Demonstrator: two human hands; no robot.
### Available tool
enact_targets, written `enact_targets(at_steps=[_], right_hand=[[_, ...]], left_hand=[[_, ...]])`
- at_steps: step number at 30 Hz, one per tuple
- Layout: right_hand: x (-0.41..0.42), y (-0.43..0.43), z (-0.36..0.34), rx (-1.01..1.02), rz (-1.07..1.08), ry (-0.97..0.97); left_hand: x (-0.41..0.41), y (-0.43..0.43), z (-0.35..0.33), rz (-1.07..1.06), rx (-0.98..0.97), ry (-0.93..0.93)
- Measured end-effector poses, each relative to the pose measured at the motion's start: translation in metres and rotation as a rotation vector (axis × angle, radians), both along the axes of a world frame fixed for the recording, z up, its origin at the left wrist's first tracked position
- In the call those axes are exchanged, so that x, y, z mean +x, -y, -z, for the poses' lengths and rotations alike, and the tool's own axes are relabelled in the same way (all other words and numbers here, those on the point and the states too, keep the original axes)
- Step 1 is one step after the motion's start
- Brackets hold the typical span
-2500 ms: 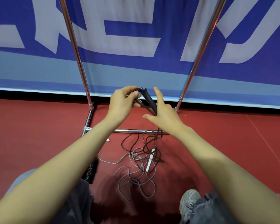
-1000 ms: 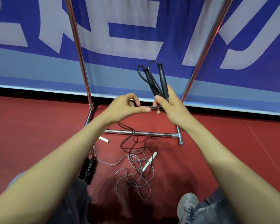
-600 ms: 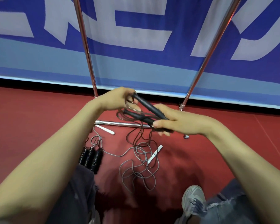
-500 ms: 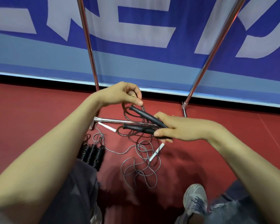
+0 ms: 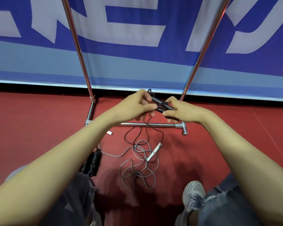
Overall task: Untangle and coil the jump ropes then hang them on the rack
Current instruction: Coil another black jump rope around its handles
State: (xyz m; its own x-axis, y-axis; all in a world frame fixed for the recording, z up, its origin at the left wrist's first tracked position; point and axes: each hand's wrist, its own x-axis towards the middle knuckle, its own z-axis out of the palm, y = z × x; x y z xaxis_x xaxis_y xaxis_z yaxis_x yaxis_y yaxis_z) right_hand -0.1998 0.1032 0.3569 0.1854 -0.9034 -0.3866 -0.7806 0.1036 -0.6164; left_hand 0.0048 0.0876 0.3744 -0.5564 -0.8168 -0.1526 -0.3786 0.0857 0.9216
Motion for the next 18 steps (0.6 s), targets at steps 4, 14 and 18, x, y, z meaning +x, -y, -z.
enact_targets(at_steps=[4,14,18], right_hand=[[-0.006,0.000,-0.012,-0.070,0.031,-0.047],[-0.005,0.003,-0.013,-0.111,0.020,-0.389],[-0.005,0.005,-0.013,-0.211,0.089,0.020]], left_hand=[[-0.005,-0.005,0.004,0.061,0.265,0.095],[-0.017,-0.019,0.009,0.011,-0.391,-0.021],[-0.021,-0.023,0.014,0.139,-0.170,-0.251]])
